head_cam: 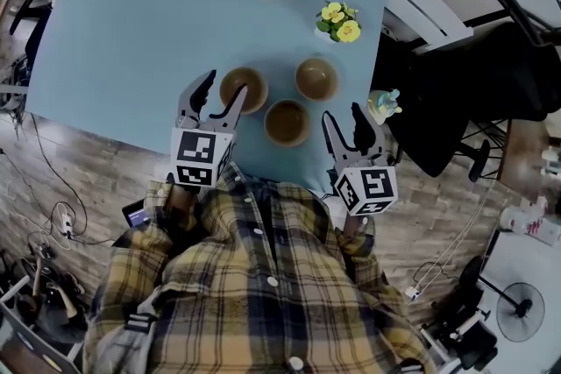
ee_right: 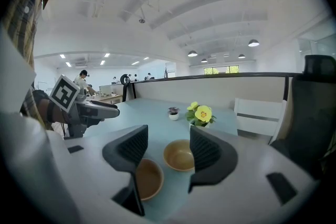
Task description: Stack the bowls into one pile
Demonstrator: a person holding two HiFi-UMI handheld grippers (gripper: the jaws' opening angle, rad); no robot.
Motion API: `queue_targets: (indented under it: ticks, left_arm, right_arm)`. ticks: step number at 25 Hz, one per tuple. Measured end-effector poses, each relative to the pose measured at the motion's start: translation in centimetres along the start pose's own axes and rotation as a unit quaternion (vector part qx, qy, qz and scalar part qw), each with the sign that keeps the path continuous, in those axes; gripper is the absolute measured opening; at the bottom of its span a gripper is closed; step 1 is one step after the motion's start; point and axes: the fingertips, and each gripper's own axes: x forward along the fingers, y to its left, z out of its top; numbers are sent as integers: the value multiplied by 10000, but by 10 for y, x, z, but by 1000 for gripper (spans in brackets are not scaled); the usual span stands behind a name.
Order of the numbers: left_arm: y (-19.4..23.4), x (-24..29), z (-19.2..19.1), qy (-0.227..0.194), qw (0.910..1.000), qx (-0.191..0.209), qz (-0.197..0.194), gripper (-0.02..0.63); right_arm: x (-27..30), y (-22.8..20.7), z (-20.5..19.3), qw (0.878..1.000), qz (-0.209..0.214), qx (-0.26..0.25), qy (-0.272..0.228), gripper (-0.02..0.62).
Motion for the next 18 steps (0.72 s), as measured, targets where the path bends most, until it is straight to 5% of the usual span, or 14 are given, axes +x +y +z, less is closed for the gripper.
queue_targets:
  ticks: [18]
  left_arm:
    - [21, 40, -84, 1145, 9932, -196, -37, 202]
  right_arm:
    - [3, 0, -27, 9991, -59, 227, 351, 233]
